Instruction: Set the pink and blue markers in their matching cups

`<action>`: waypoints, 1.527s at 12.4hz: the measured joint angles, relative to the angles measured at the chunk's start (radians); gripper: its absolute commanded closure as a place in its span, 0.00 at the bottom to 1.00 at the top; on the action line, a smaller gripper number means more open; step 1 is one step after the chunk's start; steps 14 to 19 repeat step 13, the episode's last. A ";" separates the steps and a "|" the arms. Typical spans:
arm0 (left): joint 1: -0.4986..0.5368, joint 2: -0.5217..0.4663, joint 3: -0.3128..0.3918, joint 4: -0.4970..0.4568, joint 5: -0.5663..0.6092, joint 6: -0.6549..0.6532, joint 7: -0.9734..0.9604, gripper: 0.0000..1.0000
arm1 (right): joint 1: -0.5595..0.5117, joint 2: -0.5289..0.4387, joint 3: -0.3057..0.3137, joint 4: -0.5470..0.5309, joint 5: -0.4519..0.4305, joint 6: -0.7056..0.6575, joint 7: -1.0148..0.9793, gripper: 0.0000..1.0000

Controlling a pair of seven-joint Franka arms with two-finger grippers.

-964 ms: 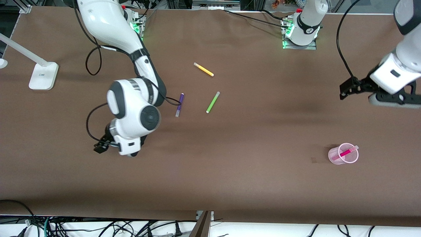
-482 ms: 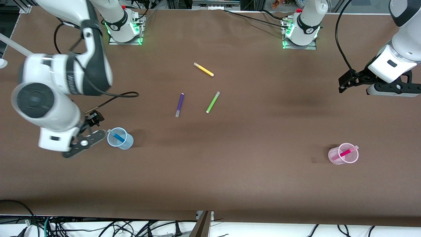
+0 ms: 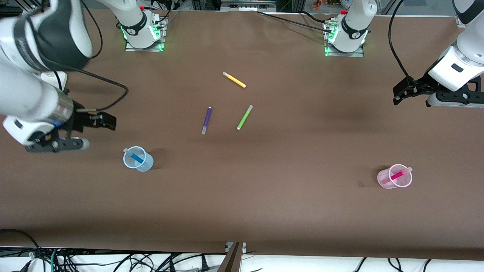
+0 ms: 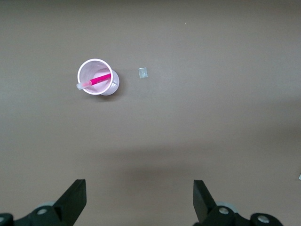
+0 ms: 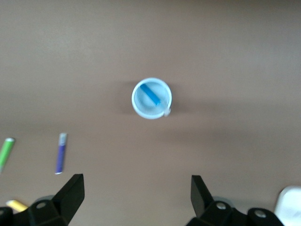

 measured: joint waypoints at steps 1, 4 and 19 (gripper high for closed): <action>0.000 0.000 0.000 0.000 0.000 0.000 0.001 0.00 | -0.035 -0.054 0.029 -0.054 -0.001 -0.001 0.022 0.00; 0.000 0.000 0.000 0.001 0.000 -0.001 0.004 0.00 | -0.101 -0.188 0.040 -0.165 -0.004 -0.006 0.029 0.00; 0.000 -0.001 0.000 0.005 0.000 -0.034 0.024 0.00 | -0.126 -0.222 0.036 -0.188 -0.016 -0.060 0.034 0.00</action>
